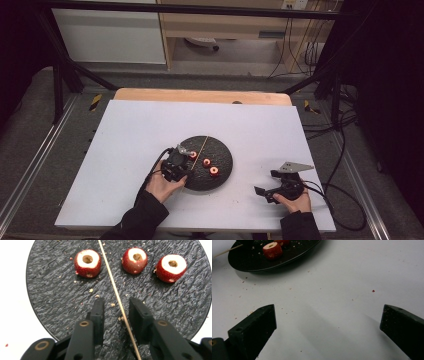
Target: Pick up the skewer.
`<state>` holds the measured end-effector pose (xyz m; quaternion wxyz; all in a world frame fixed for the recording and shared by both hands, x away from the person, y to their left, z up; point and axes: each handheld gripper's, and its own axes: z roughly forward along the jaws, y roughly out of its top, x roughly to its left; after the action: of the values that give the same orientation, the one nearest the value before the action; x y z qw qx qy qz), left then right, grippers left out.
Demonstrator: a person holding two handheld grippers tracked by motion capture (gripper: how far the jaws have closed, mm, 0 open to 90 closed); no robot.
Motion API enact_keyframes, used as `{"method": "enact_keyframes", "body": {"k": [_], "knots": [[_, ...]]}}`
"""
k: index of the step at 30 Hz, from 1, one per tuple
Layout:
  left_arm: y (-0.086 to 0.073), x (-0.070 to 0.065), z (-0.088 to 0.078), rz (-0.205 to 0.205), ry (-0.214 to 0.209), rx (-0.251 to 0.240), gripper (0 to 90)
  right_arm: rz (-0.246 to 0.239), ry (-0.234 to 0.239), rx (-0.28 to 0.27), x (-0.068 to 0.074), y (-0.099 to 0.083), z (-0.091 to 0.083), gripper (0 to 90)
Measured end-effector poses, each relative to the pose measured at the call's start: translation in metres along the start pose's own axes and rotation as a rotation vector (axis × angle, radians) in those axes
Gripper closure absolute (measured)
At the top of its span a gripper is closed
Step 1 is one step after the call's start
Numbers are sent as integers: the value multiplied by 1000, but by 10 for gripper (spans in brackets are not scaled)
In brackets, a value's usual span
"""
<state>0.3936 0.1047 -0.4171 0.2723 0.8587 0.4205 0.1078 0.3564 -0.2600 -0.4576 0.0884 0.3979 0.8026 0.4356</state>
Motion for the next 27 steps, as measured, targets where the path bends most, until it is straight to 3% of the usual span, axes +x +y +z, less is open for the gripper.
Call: {"method": "enact_keyframes", "body": {"k": [12, 27], "knots": [[4, -10, 4, -30, 46, 44, 764, 1, 3, 1, 0, 0, 0, 12], [2, -12, 3, -83, 74, 34, 874, -1, 6, 1, 0, 0, 0, 12]]}}
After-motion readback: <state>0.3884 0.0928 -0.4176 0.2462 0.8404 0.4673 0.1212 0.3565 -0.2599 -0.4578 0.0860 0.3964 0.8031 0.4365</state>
